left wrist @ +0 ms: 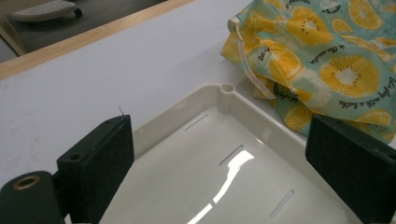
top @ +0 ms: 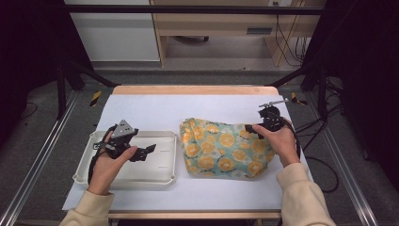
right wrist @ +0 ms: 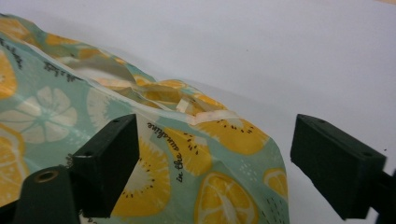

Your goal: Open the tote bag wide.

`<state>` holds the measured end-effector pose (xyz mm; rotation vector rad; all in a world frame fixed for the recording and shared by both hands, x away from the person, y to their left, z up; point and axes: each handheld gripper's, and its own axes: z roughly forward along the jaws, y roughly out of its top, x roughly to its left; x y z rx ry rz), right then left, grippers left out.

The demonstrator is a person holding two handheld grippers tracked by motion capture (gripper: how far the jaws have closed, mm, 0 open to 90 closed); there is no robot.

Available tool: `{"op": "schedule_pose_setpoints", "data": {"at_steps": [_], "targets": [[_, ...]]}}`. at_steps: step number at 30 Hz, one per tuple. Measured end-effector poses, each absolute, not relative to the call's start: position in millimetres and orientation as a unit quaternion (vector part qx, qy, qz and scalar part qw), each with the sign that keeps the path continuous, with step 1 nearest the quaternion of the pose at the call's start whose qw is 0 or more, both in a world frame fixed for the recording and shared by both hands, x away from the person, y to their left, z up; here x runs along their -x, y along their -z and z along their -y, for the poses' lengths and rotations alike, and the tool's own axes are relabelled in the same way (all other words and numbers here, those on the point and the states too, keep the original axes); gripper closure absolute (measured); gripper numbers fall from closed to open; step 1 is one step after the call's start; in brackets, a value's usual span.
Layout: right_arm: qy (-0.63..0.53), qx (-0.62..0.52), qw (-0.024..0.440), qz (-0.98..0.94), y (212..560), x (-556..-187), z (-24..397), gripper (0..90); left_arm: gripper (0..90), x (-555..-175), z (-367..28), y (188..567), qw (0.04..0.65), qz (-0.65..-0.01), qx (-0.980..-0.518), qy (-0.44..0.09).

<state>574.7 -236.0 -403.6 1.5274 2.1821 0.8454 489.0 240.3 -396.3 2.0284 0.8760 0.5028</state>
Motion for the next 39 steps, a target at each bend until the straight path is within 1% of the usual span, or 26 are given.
{"op": "schedule_pose_setpoints", "data": {"at_steps": [1,3,6,10,11,13,14,17,19,20,25,28,31,32,35,36,37,38,39], "targets": [[-0.296,-0.539,0.173,-0.769,404,-575,234,19.3,8.1,-489,-240,396,0.424,-0.350,-0.811,-0.200],[-0.296,-0.532,0.180,-0.773,405,-576,232,30.5,8.1,-488,-240,396,0.425,-0.349,-0.811,-0.198],[-0.291,-0.522,0.171,-0.783,406,-575,228,40.0,8.2,-489,-239,395,0.428,-0.348,-0.811,-0.196],[-0.291,-0.509,0.157,-0.795,408,-574,227,56.5,8.3,-491,-239,396,0.428,-0.349,-0.811,-0.192],[-0.292,-0.508,0.154,-0.796,408,-573,227,59.1,8.3,-491,-239,396,0.428,-0.350,-0.811,-0.192],[-0.284,-0.499,0.158,-0.804,409,-571,227,67.3,8.3,-491,-239,396,0.428,-0.350,-0.811,-0.191],[-0.283,-0.498,0.156,-0.805,409,-569,226,69.8,8.3,-491,-239,396,0.427,-0.351,-0.811,-0.191],[-0.291,-0.492,0.151,-0.807,410,-565,228,83.1,8.4,-491,-240,396,0.428,-0.352,-0.810,-0.192],[-0.300,-0.490,0.150,-0.805,410,-562,228,88.7,8.3,-491,-241,395,0.429,-0.352,-0.809,-0.193],[-0.302,-0.487,0.153,-0.805,410,-561,229,90.0,8.4,-490,-241,395,0.430,-0.352,-0.809,-0.193],[-0.320,-0.486,0.163,-0.797,405,-554,232,90.0,8.4,-491,-241,397,0.428,-0.351,-0.811,-0.191],[-0.339,-0.475,0.166,-0.795,401,-544,232,90.0,8.4,-491,-240,397,0.426,-0.351,-0.812,-0.190],[-0.387,-0.455,0.168,-0.784,392,-517,228,90.0,8.5,-490,-238,397,0.427,-0.350,-0.812,-0.191],[-0.387,-0.455,0.168,-0.784,392,-517,228,90.0,8.5,-489,-237,397,0.428,-0.348,-0.812,-0.190],[-0.421,-0.435,0.172,-0.778,386,-489,226,90.0,8.5,-488,-234,396,0.430,-0.343,-0.813,-0.190],[-0.431,-0.430,0.170,-0.775,386,-479,225,90.0,8.7,-487,-232,396,0.429,-0.343,-0.814,-0.191],[-0.440,-0.416,0.167,-0.778,389,-460,223,90.0,9.0,-487,-230,396,0.429,-0.341,-0.814,-0.190],[-0.440,-0.416,0.167,-0.778,389,-460,223,90.0,9.0,-486,-229,396,0.430,-0.339,-0.815,-0.189],[-0.446,-0.410,0.165,-0.778,391,-451,221,90.0,9.1,-486,-227,396,0.430,-0.336,-0.816,-0.190]]}}
